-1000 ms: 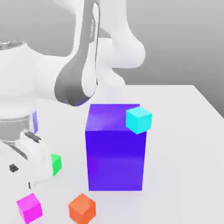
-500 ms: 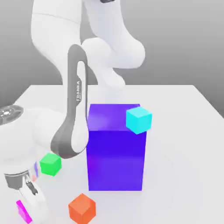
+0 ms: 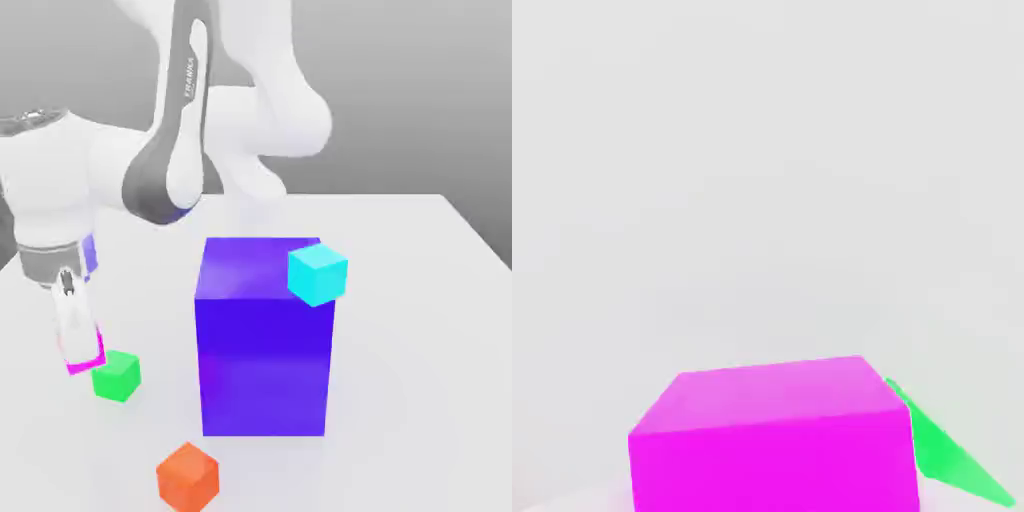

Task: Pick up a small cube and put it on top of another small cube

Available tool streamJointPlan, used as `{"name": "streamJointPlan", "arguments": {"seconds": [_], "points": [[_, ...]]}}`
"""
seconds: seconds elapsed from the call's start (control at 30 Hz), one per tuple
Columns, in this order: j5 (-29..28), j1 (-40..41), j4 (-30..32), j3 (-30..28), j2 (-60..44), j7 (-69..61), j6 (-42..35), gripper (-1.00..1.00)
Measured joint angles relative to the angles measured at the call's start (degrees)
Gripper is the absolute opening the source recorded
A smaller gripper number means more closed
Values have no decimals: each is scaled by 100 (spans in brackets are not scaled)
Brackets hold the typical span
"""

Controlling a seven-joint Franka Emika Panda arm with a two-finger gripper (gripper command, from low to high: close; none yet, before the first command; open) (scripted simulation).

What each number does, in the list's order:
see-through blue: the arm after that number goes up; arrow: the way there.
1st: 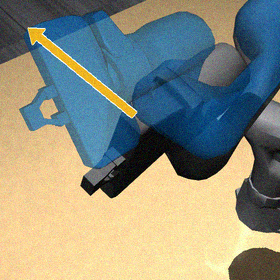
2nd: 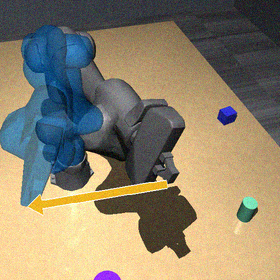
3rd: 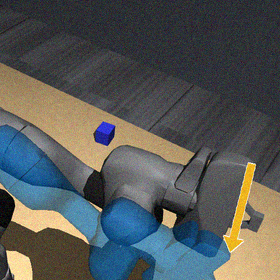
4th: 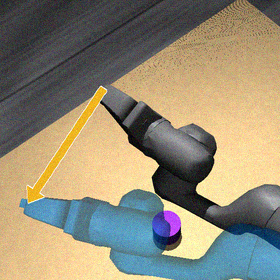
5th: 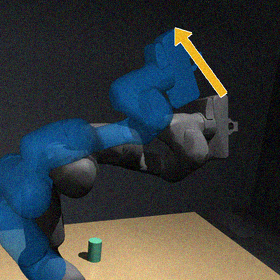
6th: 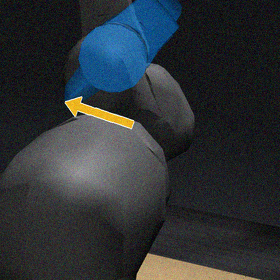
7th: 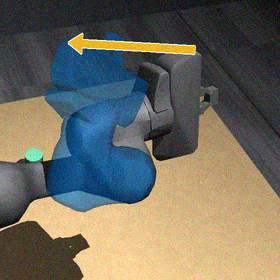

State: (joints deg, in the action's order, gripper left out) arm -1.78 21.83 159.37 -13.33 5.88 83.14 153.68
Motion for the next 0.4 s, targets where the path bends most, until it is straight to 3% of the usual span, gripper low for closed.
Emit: {"name": "streamJointPlan", "arguments": {"seconds": [0.13, 0.3, 0.33, 0.4], "points": [[-238, 226, 476, 26, 157, 427, 321, -100], [401, 190, 468, 166, -821, 3, 1271, -100], [508, 215, 462, 211, -939, -72, 1381, 100], [508, 215, 462, 211, -939, -72, 1381, 100]]}}
